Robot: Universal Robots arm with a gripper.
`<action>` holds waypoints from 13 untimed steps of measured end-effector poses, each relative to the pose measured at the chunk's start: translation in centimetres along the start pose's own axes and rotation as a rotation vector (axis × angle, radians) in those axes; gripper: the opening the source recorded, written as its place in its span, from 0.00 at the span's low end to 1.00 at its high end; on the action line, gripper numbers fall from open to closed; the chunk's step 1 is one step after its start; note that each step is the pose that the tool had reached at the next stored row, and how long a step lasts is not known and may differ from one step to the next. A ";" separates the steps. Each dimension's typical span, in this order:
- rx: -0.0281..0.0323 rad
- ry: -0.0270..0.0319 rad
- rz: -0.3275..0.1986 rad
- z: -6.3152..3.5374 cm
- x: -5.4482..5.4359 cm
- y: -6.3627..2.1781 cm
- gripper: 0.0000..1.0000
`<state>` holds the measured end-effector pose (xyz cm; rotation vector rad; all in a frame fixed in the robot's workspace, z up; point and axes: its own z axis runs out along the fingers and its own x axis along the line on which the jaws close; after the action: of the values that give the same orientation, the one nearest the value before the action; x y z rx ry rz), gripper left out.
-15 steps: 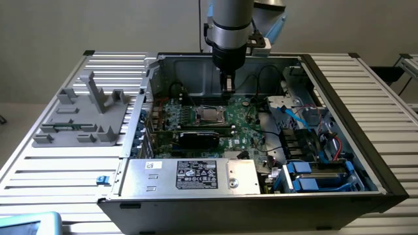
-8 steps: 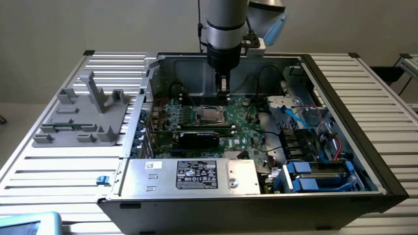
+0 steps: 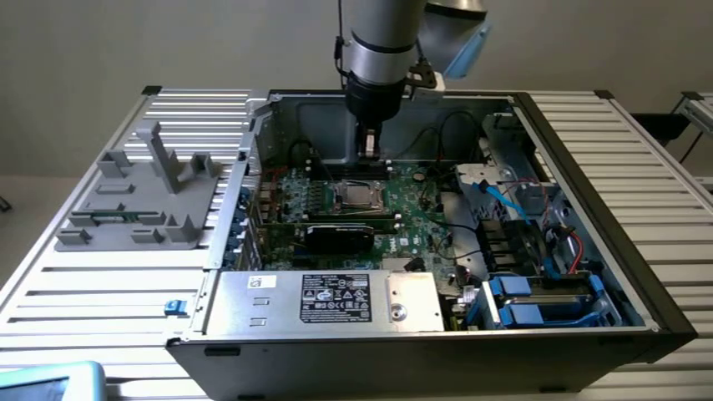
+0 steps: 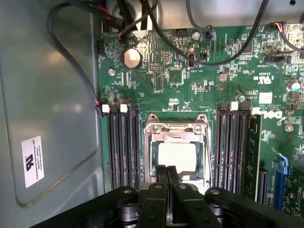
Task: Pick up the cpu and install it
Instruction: 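Place the cpu into insertion slot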
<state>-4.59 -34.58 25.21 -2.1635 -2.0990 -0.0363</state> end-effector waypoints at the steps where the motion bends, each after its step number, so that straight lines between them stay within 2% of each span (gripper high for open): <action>1: 0.0001 0.0000 0.000 0.13 0.0 -0.08 0.12; 7: -0.0005 -0.0012 0.000 1.33 -0.2 -1.50 0.12; 13: -0.0020 -0.0029 0.004 2.42 -0.3 -2.34 0.12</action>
<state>-7.10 -34.59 22.95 -2.1697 -2.0975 -0.0348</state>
